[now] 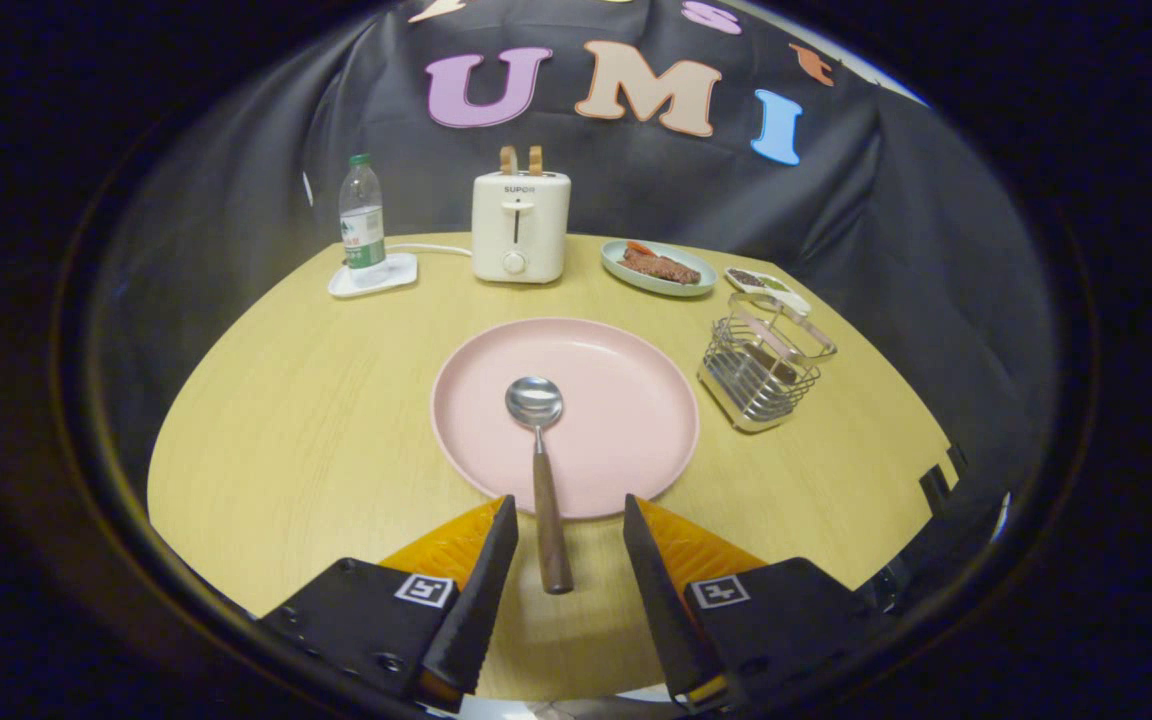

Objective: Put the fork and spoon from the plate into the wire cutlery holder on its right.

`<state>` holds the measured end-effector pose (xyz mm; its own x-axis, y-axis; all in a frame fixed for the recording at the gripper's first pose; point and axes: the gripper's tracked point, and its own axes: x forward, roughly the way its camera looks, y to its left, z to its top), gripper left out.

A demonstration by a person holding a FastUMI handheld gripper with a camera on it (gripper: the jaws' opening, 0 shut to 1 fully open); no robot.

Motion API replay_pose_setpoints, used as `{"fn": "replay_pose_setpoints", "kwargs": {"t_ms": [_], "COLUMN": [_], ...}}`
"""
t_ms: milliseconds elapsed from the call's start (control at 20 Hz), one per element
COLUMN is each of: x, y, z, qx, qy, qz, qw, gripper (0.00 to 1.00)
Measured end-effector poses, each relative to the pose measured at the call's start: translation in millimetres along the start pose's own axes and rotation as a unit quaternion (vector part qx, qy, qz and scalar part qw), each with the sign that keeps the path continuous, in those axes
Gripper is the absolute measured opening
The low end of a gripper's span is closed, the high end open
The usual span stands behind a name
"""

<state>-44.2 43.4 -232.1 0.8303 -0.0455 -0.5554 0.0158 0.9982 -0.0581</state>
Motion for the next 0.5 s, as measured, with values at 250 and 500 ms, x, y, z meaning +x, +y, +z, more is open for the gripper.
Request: {"fn": "replay_pose_setpoints", "kwargs": {"t_ms": [250, 500], "x": [5.5, 9.6], "y": [-0.5, 4.5], "z": [-3.0, -7.5], "qx": [0.001, -0.002], "qy": [0.006, 0.012], "qz": [-0.004, 0.009], "qw": [1.000, 1.000], "gripper": [0.72, 0.39]}}
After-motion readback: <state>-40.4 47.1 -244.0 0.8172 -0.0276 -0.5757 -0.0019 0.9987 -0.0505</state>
